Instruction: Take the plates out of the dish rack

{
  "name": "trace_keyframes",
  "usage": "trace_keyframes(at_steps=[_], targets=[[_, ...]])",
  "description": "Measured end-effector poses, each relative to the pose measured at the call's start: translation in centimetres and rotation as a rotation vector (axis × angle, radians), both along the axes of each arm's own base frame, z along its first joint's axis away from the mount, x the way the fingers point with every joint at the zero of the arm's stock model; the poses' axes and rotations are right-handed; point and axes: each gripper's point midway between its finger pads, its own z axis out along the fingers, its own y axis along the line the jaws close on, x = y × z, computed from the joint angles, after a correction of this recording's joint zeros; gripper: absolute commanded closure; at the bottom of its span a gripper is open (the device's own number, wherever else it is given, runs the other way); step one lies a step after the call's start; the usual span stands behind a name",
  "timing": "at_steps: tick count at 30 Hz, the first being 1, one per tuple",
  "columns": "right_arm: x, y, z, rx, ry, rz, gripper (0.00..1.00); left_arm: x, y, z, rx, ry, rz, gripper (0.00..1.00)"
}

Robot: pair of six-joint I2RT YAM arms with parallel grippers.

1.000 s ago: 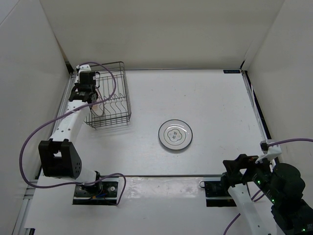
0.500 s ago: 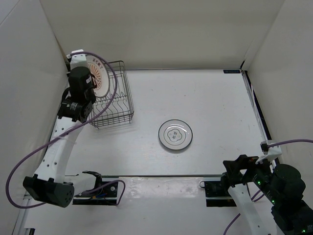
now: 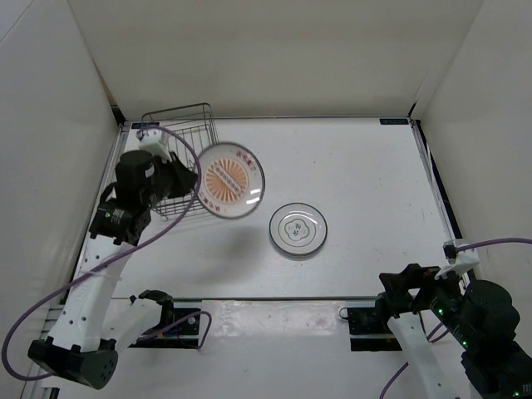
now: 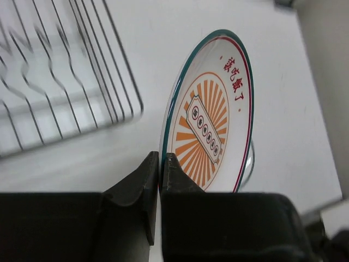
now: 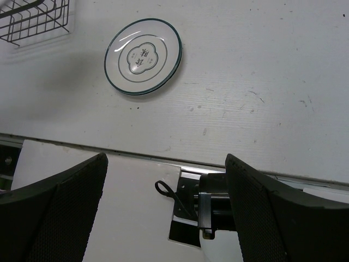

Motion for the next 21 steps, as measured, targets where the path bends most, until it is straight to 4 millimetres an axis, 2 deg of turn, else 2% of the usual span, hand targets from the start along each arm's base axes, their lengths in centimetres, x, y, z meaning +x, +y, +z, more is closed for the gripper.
trace_keyframes(at_steps=[4, 6, 12, 21], targets=[[0.1, 0.0, -0.2, -0.001, 0.005, 0.001, 0.1, -4.7, -1.4, -8.8, -0.008, 0.23, -0.106, 0.99], [0.1, 0.0, -0.3, -0.003, 0.01, 0.0, 0.1, -6.7, -1.1, -11.7, 0.01, 0.317, -0.119, 0.99], [0.1, 0.0, -0.4, -0.003, 0.011, 0.0, 0.1, -9.6, -0.3, -15.5, 0.025, 0.397, -0.119, 0.99], [0.1, 0.0, -0.4, -0.003, 0.012, 0.0, 0.1, -12.7, 0.4, -23.6, 0.049, 0.595, -0.103, 0.85]])
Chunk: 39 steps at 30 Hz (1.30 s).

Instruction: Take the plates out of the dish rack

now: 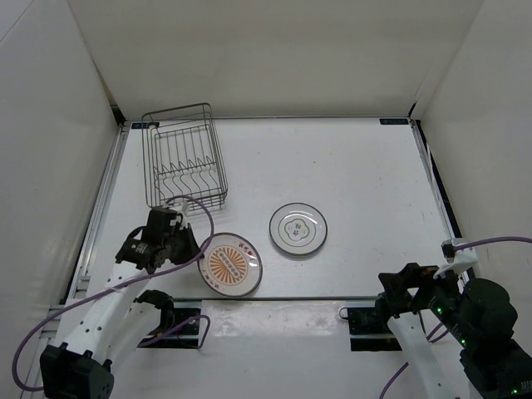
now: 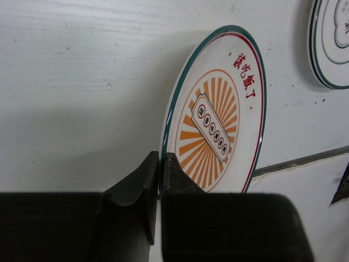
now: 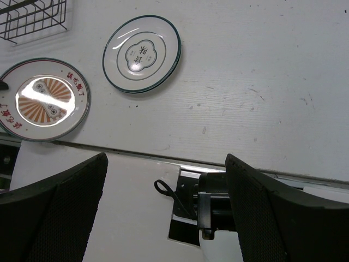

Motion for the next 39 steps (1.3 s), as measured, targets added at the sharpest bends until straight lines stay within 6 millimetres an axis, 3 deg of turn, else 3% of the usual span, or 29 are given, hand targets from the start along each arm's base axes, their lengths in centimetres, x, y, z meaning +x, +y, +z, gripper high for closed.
trace_keyframes(at_steps=[2, 8, 11, 16, 24, 26, 33, 39], targets=[[0.0, 0.0, 0.0, 0.0, -0.001, 0.0, 0.1, 0.0, 0.1, -0.5, 0.011, 0.024, -0.001, 0.83], [-0.1, 0.0, 0.0, 0.002, -0.007, -0.001, 0.1, 0.4, 0.7, -1.8, 0.075, 0.07, -0.004, 0.64], [-0.1, 0.0, 0.0, 0.002, -0.009, -0.001, 0.1, 0.7, 1.7, -2.1, 0.131, 0.085, 0.016, 0.51], [-0.1, 0.0, 0.0, 0.002, -0.009, -0.001, 0.1, 1.9, 2.5, -0.8, 0.197, 0.093, 0.032, 0.26], [0.0, 0.0, 0.0, 0.001, -0.001, 0.0, 0.16, 4.0, 3.5, 2.9, 0.301, 0.084, 0.01, 0.2], [0.3, 0.1, 0.0, -0.005, 0.019, 0.0, 0.18, 4.1, 3.6, 3.6, 0.312, 0.06, 0.005, 0.13], [2.0, 0.4, -1.7, -0.035, 0.156, -0.005, 0.27, 1.1, 3.5, 3.2, 0.339, 0.044, -0.061, 0.08], [3.0, 0.4, -4.4, -0.058, 0.297, -0.039, 0.45, -1.2, 4.5, 2.2, 0.388, -0.016, -0.088, 0.0]])
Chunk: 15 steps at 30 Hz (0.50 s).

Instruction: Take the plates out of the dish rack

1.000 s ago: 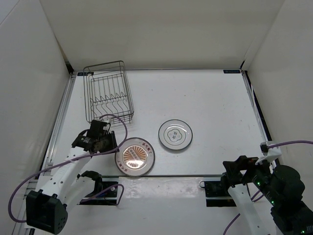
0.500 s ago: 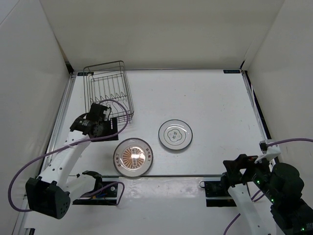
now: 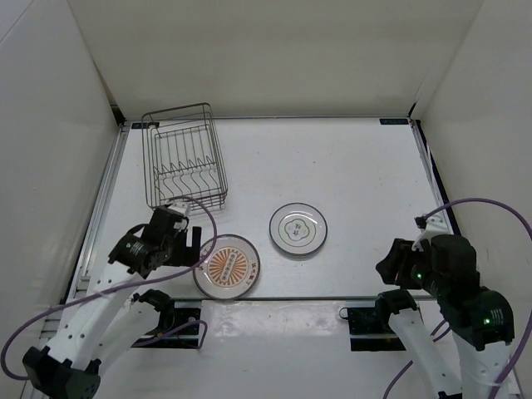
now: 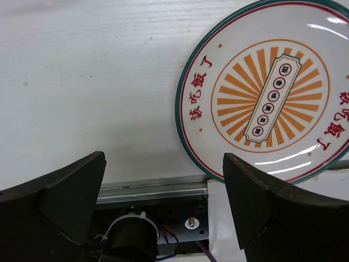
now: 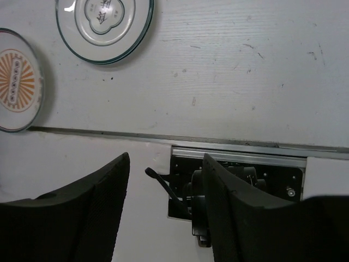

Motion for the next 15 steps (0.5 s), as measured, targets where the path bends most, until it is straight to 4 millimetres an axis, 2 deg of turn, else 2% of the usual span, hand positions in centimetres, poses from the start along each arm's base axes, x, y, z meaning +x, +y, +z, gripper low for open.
trace_keyframes(at_steps=[1, 2, 4, 5, 8, 12, 15], targets=[[0.2, -0.1, -0.2, -0.008, 0.013, -0.005, 0.56, -0.3, 0.2, 0.0, 0.001, -0.02, -0.005, 0.0], [0.4, -0.2, -0.3, -0.018, 0.026, -0.012, 0.76, -0.5, 0.4, 0.1, 0.0, -0.041, -0.009, 0.0], [0.7, -0.5, -0.8, -0.036, 0.045, -0.024, 0.99, -0.4, 0.4, 0.4, -0.014, -0.092, -0.013, 0.0], [0.7, -0.6, -1.2, -0.041, 0.061, -0.035, 1.0, -0.2, 0.3, 0.5, -0.022, -0.12, -0.02, 0.0], [0.9, -0.8, -2.2, -0.057, 0.103, -0.058, 1.0, 0.2, 0.0, 0.2, -0.035, -0.154, -0.043, 0.0], [1.4, -1.0, -3.5, -0.085, 0.166, -0.069, 0.98, 0.3, -0.5, -0.6, -0.028, -0.108, -0.069, 0.0], [1.7, -0.8, -4.3, -0.092, 0.21, -0.066, 0.64, 0.2, -0.6, -1.2, -0.017, -0.071, -0.078, 0.0]])
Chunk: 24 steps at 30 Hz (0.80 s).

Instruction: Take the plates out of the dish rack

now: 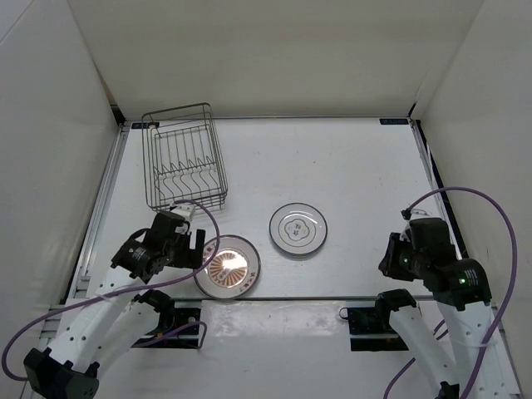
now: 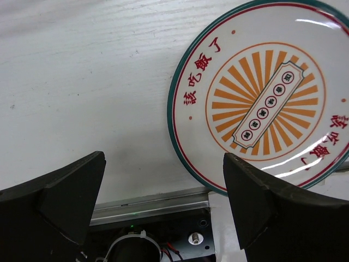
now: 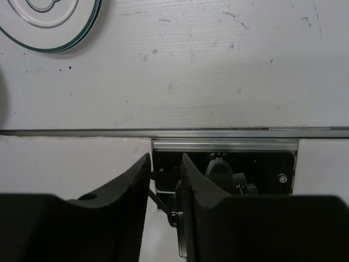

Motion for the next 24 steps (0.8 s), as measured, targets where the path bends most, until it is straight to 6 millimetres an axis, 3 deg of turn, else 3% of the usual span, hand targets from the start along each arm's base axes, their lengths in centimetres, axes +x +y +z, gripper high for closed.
trace_keyframes(at_steps=[2, 7, 24], targets=[[0.2, 0.2, -0.1, 0.002, 0.012, 0.009, 0.57, 0.0, -0.1, -0.1, 0.0, 0.004, -0.004, 0.0], [0.6, 0.5, -0.2, 0.014, 0.011, 0.019, 0.1, 0.3, -0.3, 0.4, -0.02, -0.024, -0.004, 0.0], [0.1, 2.5, -0.1, 0.089, 0.037, 0.126, 0.1, 0.4, -0.2, 0.8, -0.034, -0.051, 0.002, 0.0]])
